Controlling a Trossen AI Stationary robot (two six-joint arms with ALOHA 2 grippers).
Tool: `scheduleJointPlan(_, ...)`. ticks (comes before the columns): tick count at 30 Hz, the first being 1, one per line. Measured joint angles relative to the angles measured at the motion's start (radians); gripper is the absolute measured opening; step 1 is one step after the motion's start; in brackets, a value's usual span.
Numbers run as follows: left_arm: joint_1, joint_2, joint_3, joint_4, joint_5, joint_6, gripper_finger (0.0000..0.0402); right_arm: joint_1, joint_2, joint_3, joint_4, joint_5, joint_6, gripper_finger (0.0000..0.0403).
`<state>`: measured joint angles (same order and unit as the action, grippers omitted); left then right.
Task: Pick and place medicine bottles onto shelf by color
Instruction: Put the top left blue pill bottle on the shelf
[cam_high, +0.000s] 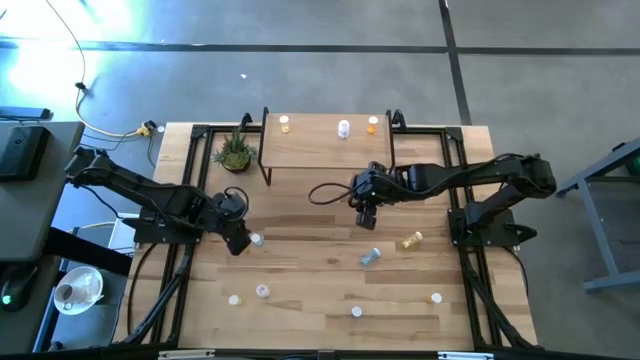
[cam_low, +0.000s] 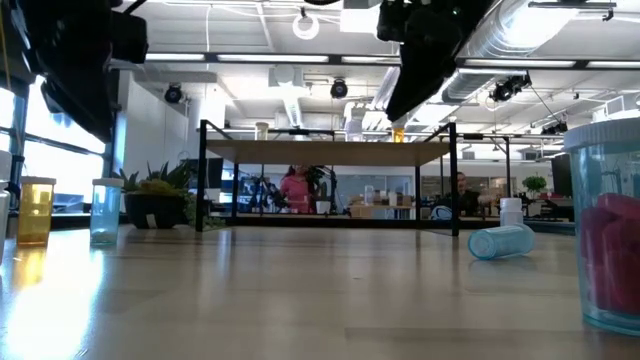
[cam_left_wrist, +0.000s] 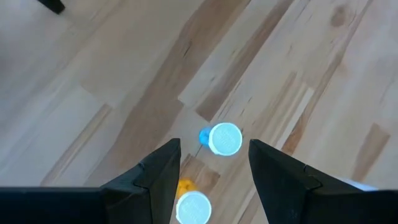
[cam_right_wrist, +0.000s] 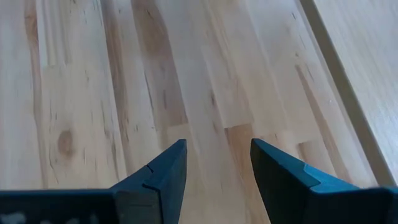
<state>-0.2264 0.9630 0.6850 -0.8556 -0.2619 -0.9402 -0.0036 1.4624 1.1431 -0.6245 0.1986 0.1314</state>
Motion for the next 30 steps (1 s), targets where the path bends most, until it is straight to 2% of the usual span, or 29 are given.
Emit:
scheduleJointPlan(7, 0.000, 0.023, -0.006, 0.029, -0.013, 0.002, 0.0181, -0.002, 0.000, 0.000, 0.010, 0.001, -0.006, 0.0169)
scheduleJointPlan(20, 0.000, 0.188, -0.006, 0.079, 0.029, 0.076, 0.0181, -0.002, 0.000, 0.000, 0.030, 0.011, -0.008, 0.0169)
scheduleJointPlan(30, 0.000, 0.208, -0.006, 0.141, 0.035, 0.105, 0.0181, -0.003, 0.000, 0.000, 0.040, 0.013, -0.027, 0.0169)
